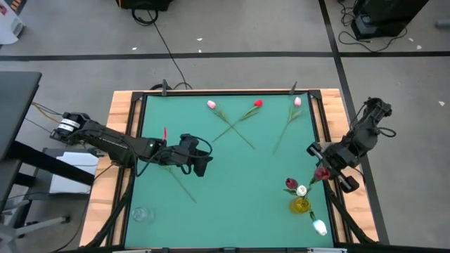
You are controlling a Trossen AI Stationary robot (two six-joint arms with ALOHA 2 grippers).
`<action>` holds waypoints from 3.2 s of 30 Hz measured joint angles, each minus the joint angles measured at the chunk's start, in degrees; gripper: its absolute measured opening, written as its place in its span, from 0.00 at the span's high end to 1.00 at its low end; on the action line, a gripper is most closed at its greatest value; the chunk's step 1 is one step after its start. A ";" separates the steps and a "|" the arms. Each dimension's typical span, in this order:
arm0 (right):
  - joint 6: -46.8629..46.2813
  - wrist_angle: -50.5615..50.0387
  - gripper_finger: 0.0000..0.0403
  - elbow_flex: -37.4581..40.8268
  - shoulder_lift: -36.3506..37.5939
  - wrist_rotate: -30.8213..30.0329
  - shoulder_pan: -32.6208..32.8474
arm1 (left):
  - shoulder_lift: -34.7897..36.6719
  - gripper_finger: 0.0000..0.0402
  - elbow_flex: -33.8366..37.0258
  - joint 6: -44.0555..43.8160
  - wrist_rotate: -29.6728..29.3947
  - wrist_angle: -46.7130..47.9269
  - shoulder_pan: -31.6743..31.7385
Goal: Sort flowers into vase by color
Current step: Put the dark red tulip into the yellow flower vase, then put the bottom red tulip into the transparent flower vase
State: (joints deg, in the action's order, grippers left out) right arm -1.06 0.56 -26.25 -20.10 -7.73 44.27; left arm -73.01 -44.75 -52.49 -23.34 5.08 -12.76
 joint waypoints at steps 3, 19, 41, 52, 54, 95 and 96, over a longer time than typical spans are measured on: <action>0.07 -0.41 1.00 0.47 0.02 -0.28 1.56 | 0.00 0.60 0.00 -0.13 -0.01 -0.11 0.79; -21.84 -9.65 0.64 0.80 0.63 3.98 3.39 | 0.00 0.60 0.00 -2.16 0.56 -0.15 1.30; -48.46 -1.22 0.58 0.71 8.79 10.00 3.34 | -0.04 0.60 0.00 -2.36 0.64 1.74 1.57; -50.57 -12.75 0.55 0.71 3.15 14.02 3.39 | -0.04 0.60 0.00 -2.05 0.64 2.12 1.67; -52.50 -12.71 0.54 0.71 2.86 15.79 3.39 | -0.04 0.60 0.00 -2.09 0.64 2.18 1.65; -23.83 15.59 0.30 0.75 -1.62 3.92 1.99 | -0.04 0.60 0.00 -1.79 1.10 3.80 1.67; -21.95 17.37 0.30 0.76 -1.62 1.43 1.96 | -0.04 0.60 0.00 -1.77 1.10 3.80 1.67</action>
State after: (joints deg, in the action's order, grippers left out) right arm -23.01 17.93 -25.50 -21.71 -6.30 46.24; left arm -73.06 -44.75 -54.26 -22.24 8.88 -11.09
